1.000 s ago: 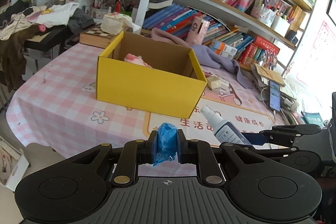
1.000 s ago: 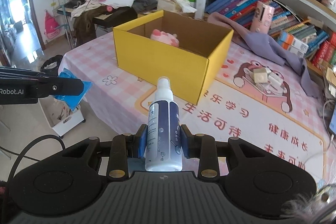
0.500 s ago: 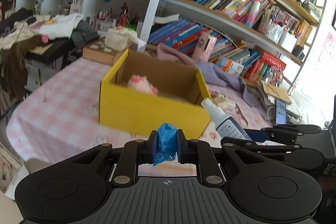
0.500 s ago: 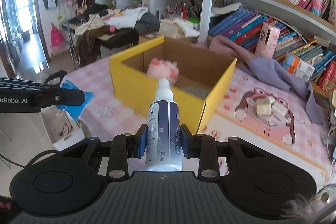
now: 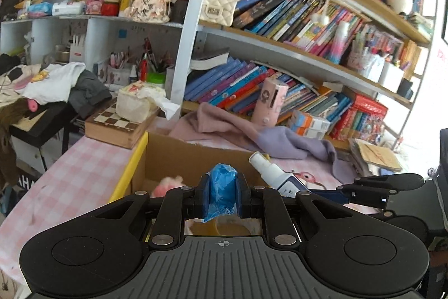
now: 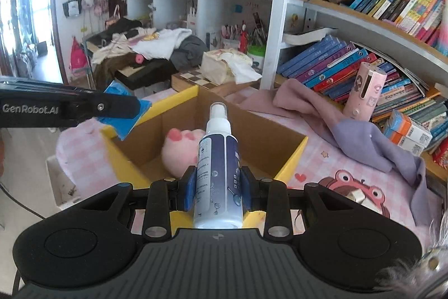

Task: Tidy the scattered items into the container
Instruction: 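Lower the packet into the box and open the left tool while the right tool releases the bottle inside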

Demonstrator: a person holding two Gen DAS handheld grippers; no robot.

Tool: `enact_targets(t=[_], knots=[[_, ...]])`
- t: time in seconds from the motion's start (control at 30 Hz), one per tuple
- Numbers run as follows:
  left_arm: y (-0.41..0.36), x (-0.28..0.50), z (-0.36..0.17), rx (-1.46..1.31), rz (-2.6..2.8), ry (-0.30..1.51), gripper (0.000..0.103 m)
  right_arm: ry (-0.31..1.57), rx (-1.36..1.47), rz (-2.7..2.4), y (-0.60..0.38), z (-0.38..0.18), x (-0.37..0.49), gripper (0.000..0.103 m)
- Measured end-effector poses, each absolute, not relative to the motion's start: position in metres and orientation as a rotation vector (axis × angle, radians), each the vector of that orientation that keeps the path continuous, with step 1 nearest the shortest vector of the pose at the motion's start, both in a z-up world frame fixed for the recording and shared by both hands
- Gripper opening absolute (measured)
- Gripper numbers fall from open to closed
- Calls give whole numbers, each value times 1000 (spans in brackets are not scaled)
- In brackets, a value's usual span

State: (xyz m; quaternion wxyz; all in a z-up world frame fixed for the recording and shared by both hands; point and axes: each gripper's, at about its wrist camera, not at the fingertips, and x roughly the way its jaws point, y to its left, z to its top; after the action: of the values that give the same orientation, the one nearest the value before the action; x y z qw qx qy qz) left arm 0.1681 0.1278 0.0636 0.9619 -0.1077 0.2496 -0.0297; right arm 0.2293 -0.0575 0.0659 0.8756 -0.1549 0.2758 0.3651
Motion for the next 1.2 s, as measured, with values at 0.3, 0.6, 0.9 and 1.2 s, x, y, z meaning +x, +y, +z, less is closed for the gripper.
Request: enact_targets(t=[0.3, 0.6, 0.9, 1.2], knots=[[115, 263, 51, -126, -63, 651, 16, 671, -485, 735, -15, 29, 294, 31], [102, 332, 7, -79, -63, 855, 17, 799, -563, 748, 18, 2, 327, 31], [106, 354, -23, -111, -50, 963, 17, 872, -557, 746, 22, -12, 342, 31], [106, 354, -24, -132, -70, 968, 33, 847, -510, 760, 22, -6, 339, 52]])
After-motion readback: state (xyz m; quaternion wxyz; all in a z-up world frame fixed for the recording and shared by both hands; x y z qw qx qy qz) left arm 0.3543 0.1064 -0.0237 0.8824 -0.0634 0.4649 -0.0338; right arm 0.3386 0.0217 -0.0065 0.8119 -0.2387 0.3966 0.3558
